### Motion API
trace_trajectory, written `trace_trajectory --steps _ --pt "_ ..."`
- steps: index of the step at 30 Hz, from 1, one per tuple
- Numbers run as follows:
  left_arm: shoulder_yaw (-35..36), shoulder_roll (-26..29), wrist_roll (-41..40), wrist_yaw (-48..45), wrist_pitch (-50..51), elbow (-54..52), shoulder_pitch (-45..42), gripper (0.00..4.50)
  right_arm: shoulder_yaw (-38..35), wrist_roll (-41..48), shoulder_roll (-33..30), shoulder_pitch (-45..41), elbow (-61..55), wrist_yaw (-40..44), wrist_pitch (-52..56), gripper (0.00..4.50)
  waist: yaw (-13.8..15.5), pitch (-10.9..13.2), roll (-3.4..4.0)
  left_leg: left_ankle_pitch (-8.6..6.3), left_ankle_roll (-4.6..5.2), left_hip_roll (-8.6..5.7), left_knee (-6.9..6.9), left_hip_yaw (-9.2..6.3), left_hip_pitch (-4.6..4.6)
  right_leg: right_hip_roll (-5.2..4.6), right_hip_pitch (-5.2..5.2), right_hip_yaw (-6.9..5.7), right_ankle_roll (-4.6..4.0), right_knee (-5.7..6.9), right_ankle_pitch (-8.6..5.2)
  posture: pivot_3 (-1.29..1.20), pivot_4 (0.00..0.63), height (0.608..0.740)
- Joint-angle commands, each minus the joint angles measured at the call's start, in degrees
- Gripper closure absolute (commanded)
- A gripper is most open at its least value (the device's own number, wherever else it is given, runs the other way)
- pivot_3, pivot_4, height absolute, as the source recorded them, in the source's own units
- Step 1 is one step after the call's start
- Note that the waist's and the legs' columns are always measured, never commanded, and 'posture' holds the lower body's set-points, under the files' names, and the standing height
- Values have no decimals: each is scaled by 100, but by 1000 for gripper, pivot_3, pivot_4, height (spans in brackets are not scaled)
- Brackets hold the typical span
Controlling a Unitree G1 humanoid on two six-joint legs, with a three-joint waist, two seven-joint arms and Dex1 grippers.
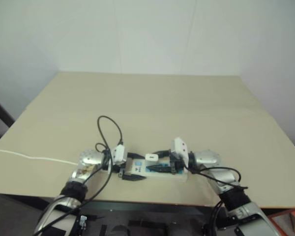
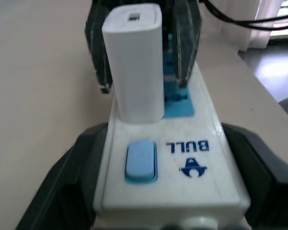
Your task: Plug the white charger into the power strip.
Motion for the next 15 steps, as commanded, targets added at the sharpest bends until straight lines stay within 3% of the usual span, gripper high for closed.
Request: trace_trajectory --steps 1,3,5,9,15 --pt "66 142 67 30 60 -69 47 1202 177 -280 -145 254 213 68 343 674 -6 -2 -3 0 0 0 0 0 0 0 0 0 0 0 0 0 150 740" --pt "66 140 65 36 72 -79 50 1202 172 -286 -179 259 140 78 380 36 -7 -3 -4 0 0 0 0 0 0 0 0 0 0 -1 0 0 150 740" --pt "71 139 64 64 118 -102 53 1202 146 -272 -218 254 88 96 395 36 -6 -3 -5 0 0 0 0 0 -1 0 0 0 0 -2 -1 0 150 740" --pt "107 216 -64 21 564 -377 13 15 113 -280 -244 245 48 41 387 0 -9 -3 -5 0 0 0 0 0 -2 0 0 -1 0 -3 -1 0 150 740" --pt "430 604 -641 -42 1293 -1722 254 15 -177 -149 -413 251 -317 -78 422 0 -4 -1 -6 0 -1 1 -1 -1 -5 -1 -1 -1 1 -6 -1 0 150 740"
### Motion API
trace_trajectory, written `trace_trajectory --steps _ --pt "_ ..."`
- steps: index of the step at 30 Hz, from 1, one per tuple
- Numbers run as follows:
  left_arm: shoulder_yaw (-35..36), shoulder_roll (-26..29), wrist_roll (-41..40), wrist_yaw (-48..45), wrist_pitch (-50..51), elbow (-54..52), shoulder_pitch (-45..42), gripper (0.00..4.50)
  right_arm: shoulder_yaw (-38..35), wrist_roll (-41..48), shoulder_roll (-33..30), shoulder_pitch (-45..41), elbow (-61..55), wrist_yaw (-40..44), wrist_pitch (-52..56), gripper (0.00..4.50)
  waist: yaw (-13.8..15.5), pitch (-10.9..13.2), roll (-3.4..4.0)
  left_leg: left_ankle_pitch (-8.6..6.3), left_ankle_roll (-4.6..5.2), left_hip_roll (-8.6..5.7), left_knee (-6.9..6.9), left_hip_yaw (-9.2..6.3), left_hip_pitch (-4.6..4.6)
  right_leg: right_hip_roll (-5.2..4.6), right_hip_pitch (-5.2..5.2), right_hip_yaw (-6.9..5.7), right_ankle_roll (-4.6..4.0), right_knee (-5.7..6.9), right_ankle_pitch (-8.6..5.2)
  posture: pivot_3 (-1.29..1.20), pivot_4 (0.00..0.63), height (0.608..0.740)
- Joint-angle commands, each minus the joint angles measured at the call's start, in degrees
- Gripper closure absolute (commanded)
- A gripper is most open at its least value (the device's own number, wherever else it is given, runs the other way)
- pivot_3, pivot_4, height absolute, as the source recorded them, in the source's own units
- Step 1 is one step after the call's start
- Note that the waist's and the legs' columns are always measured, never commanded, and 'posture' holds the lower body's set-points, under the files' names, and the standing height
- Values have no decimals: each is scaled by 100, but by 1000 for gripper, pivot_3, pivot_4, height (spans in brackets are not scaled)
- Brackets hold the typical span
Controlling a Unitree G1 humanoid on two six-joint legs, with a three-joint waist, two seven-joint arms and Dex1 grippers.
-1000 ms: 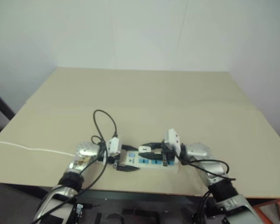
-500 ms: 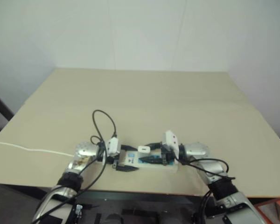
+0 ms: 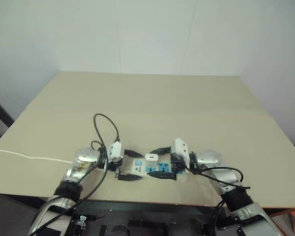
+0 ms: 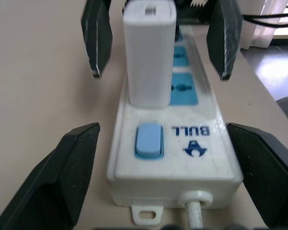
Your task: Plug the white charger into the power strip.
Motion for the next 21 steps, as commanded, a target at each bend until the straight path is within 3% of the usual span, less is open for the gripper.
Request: trace_trajectory --steps 1,11,21 --pt "323 327 -467 -30 456 -1072 212 15 -270 -44 -396 218 -258 -45 288 0 -3 2 1 0 0 0 -1 0 -1 0 -2 0 0 0 0 0 150 740" --pt "885 1151 -1123 70 1420 -2370 693 15 -1563 880 -1788 624 -1887 208 1053 0 -44 61 2 0 0 2 -2 4 -57 1 -70 6 -3 12 -1 0 150 740" --pt "1602 1718 -1498 486 2110 -2797 1167 15 -2427 1168 -2703 1091 -1817 548 1193 0 -104 121 -3 0 0 3 -3 5 -58 0 -71 6 -4 10 -3 0 150 740"
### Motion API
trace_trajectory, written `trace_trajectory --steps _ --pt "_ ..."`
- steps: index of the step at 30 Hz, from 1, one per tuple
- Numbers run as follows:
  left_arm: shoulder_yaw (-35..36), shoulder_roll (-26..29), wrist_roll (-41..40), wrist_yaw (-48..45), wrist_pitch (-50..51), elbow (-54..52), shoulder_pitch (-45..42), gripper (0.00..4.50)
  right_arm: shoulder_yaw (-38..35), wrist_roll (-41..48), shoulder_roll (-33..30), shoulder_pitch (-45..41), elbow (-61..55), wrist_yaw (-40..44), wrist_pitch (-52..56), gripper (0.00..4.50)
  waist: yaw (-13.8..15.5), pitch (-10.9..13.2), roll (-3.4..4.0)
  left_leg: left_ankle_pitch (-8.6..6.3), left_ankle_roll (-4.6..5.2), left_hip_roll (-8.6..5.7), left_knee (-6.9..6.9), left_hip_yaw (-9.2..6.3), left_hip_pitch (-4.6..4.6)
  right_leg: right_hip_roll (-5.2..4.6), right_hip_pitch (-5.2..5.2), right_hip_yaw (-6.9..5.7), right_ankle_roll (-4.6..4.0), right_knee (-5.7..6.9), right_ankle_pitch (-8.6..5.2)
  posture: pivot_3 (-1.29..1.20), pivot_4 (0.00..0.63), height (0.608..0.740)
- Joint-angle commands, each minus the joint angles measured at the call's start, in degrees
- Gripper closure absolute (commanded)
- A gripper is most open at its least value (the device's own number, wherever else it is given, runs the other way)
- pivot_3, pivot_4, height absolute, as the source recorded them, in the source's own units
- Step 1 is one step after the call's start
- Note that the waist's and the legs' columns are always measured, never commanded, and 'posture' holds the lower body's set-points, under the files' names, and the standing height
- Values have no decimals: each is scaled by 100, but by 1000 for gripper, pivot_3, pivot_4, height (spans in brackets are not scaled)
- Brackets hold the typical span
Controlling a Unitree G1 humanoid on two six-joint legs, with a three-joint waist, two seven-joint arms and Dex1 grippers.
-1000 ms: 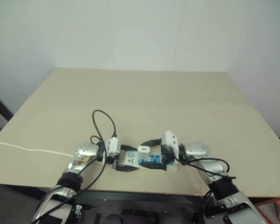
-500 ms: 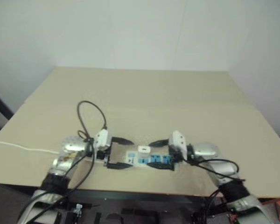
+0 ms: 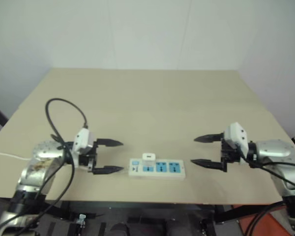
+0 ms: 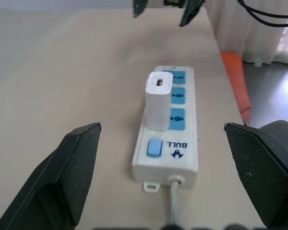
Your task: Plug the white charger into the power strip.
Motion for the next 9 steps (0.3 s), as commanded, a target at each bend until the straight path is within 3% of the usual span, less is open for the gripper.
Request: trace_trajectory --steps 1,9 --pt "337 151 -294 196 355 -327 123 15 -381 218 -230 158 -114 176 24 0 1 10 2 0 0 0 0 0 0 -1 0 0 0 0 0 0 150 740" --pt "786 412 -556 538 947 -814 756 15 -720 342 -504 460 -257 189 176 0 -14 37 1 0 0 2 0 2 -2 -1 -4 1 0 2 0 0 150 740"
